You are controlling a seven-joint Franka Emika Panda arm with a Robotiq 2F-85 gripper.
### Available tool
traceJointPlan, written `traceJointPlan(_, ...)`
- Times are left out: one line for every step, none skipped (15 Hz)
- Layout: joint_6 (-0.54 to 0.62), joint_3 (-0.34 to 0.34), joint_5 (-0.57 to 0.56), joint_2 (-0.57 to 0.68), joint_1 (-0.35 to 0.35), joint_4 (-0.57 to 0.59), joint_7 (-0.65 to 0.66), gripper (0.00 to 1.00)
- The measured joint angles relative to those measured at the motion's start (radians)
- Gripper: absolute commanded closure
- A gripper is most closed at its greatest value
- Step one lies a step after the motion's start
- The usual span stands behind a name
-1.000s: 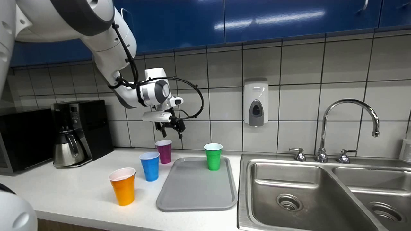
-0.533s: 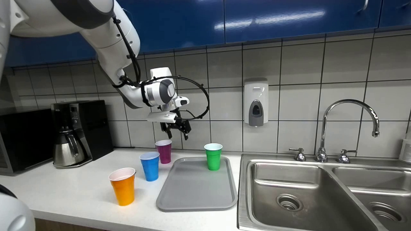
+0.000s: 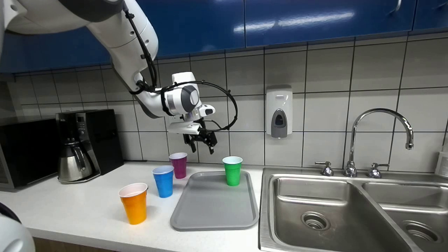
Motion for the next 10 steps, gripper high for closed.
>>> traceJointPlan(0.000,-0.003,0.000,-0.003,-0.005,-0.003,0.000,0.00)
traceJointPlan(0.000,-0.005,0.000,-0.004,-0.011,-0.005,0.000,0.00)
traceJointPlan(0.000,-0.009,0.000,-0.005,-0.016,-0.006,0.000,0.00)
traceJointPlan(0.000,-0.012,0.000,-0.006,-0.021,-0.006,0.000,0.00)
traceJointPlan(0.001,-0.015,0.000,-0.006,-0.026,-0.006,0.000,0.00)
traceJointPlan(0.001,-0.018,0.000,-0.006,-0.032,-0.006,0.000,0.00)
traceJointPlan(0.002,-0.021,0.000,-0.006,-0.036,-0.006,0.000,0.00)
traceJointPlan(0.003,-0.025,0.000,-0.006,-0.039,-0.006,0.000,0.00)
traceJointPlan(0.005,-0.027,0.000,-0.006,-0.042,-0.006,0.000,0.00)
traceJointPlan(0.008,-0.029,0.000,-0.006,-0.045,-0.006,0.000,0.00)
